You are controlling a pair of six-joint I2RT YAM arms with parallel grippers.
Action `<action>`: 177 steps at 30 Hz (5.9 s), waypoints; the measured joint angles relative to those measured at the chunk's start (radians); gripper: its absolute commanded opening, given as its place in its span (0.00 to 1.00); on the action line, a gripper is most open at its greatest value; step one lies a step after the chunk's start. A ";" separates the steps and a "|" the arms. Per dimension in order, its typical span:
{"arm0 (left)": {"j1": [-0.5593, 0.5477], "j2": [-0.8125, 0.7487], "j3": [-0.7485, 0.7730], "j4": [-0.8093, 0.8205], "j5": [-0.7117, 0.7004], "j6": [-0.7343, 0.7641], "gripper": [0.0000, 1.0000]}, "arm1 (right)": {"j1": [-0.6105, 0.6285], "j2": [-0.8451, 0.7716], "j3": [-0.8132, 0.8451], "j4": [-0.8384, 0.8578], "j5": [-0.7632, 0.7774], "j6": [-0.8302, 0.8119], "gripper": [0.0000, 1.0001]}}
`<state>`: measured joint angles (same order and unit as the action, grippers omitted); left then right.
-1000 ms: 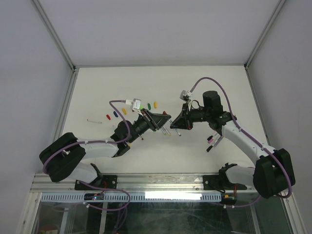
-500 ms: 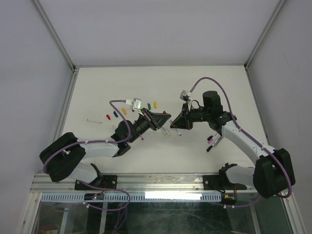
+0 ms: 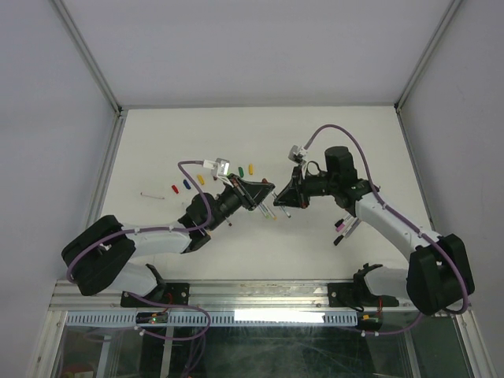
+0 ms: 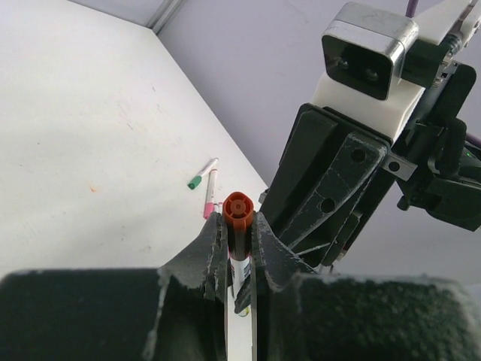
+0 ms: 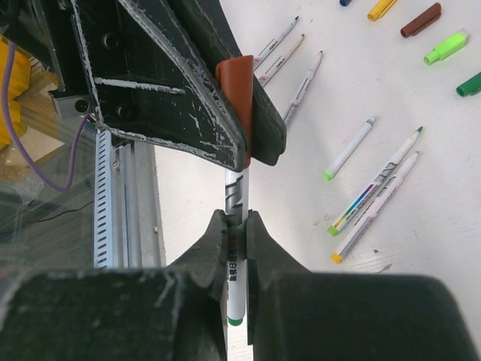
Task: Open the pen caps
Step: Open the pen cap from the pen, then place the pen at the center of the board, then place the pen cap at the center of the board, then move the pen to the center of the board.
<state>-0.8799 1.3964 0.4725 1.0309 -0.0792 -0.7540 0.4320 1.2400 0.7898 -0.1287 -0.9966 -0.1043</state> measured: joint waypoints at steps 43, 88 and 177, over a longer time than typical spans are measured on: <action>0.364 -0.206 -0.029 -0.463 0.052 -0.084 0.00 | 0.109 0.483 0.167 -0.077 0.682 0.216 0.07; 0.277 0.229 0.408 -0.822 0.027 -0.089 0.00 | 0.083 0.442 0.211 -0.147 0.612 0.200 0.35; 0.095 -0.529 -0.073 -0.700 -0.036 0.343 0.99 | -0.411 0.058 0.409 -0.704 0.049 -0.838 0.56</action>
<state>-0.7845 0.8669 0.3996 0.3305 -0.1150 -0.4107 0.0208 1.2976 1.1988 -0.8326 -0.9478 -0.9424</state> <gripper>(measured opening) 0.986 0.554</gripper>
